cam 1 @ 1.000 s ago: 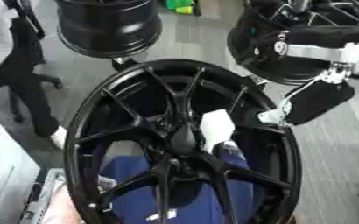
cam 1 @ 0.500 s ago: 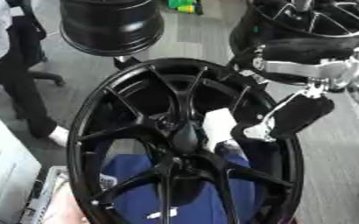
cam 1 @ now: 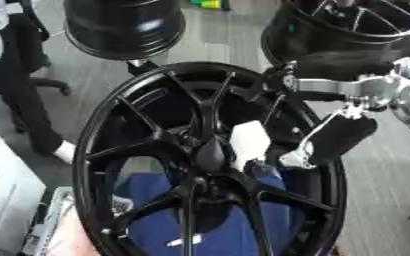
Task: Pull the pin out of the wheel hub.
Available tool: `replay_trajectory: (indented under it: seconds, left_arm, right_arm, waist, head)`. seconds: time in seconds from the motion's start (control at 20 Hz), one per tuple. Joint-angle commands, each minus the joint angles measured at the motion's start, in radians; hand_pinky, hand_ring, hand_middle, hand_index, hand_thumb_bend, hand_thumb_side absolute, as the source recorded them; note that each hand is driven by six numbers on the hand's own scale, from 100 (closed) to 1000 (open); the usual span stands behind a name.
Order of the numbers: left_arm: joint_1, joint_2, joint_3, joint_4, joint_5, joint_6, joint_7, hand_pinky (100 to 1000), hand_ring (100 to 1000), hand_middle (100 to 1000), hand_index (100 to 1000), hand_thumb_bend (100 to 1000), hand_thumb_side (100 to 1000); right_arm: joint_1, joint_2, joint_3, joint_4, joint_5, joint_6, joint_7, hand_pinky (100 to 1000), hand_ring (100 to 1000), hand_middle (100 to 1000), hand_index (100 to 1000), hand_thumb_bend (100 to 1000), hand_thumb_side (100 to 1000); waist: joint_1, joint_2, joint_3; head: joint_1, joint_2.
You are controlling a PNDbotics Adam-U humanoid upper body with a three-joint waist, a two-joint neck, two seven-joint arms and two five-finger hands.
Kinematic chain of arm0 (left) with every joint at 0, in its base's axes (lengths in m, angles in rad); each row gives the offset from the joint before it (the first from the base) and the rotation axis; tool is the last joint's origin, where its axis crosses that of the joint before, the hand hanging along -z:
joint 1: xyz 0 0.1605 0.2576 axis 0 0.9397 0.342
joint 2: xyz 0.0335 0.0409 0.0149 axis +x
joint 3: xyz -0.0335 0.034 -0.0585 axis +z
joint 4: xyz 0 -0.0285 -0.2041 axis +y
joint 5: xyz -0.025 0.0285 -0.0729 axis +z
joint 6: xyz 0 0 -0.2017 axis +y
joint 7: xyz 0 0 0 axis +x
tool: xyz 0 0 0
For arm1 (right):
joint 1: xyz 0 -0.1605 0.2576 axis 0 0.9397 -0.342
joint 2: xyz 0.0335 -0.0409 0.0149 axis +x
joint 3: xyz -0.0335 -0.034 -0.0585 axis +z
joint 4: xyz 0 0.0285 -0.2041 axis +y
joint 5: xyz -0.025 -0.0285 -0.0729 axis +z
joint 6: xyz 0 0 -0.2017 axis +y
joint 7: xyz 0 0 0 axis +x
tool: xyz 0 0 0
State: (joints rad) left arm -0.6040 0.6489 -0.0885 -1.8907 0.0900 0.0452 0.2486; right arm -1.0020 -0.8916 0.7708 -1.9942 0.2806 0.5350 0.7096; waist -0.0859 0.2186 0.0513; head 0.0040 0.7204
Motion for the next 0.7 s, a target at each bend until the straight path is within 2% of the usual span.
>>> replay_trajectory:
  seconds: [0.05,0.45,0.7]
  left_arm:
    - [-0.019,0.013,0.013,-0.008,0.009,0.002,0.002,646,673,558,800,100,601]
    - [-0.022,0.010,0.017,-0.011,0.013,0.004,0.004,646,673,557,800,100,609]
    - [-0.023,0.010,0.020,-0.012,0.016,0.005,0.006,645,672,556,801,100,613]
  right_arm:
    - [-0.016,-0.008,-0.015,-0.006,0.010,0.112,0.115,912,930,892,908,449,349]
    - [-0.007,0.000,-0.010,-0.006,0.014,0.113,0.098,911,928,888,906,449,331]
    - [0.019,-0.007,-0.011,-0.006,0.020,0.143,0.083,910,925,884,905,446,313]
  waist:
    - [0.007,-0.011,0.002]
    - [0.003,0.005,0.011]
    - [0.003,0.015,0.018]
  head:
    - [-0.007,0.003]
    - [-0.013,-0.008]
    - [-0.016,-0.015]
